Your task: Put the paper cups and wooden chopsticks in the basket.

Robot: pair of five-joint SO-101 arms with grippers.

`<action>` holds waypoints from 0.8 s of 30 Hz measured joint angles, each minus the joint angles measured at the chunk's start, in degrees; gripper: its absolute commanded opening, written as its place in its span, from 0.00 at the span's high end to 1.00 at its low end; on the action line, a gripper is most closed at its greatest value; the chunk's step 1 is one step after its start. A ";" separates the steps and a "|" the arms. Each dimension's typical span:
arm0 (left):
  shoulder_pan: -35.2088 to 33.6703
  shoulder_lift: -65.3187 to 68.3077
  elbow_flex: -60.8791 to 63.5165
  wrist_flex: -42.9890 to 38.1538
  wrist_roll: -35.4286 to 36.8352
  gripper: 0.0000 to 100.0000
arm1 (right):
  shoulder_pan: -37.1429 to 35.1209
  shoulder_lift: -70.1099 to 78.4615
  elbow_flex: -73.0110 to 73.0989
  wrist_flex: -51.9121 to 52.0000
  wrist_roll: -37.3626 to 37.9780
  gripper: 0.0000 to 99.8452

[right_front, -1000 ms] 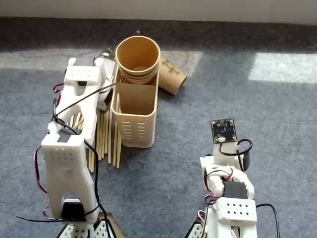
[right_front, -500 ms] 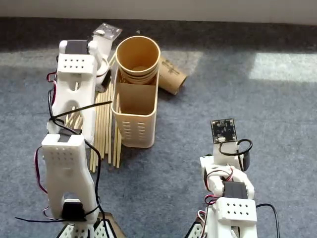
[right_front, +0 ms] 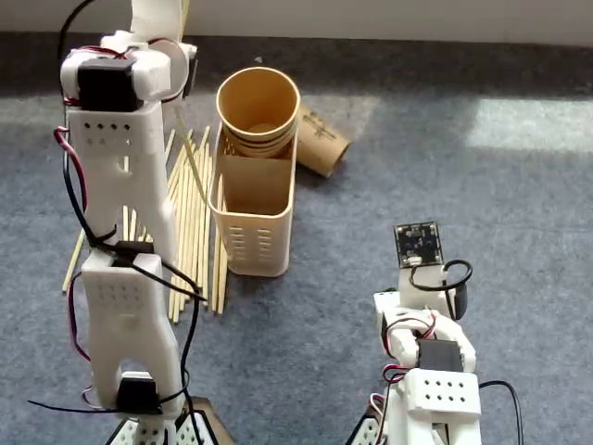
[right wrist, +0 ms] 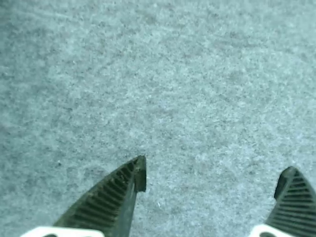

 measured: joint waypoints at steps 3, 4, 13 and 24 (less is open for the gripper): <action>0.00 0.00 -4.84 0.35 2.64 1.00 | 0.00 0.00 0.00 0.00 0.00 0.61; 0.00 0.00 -6.07 0.35 3.25 1.00 | 0.00 0.00 0.00 0.00 0.00 0.61; 4.48 -7.82 -8.35 0.44 4.57 1.00 | 0.00 0.00 0.00 0.00 0.00 0.61; 10.64 -26.20 5.63 -2.99 9.93 1.00 | 0.00 0.00 0.00 0.00 0.00 0.61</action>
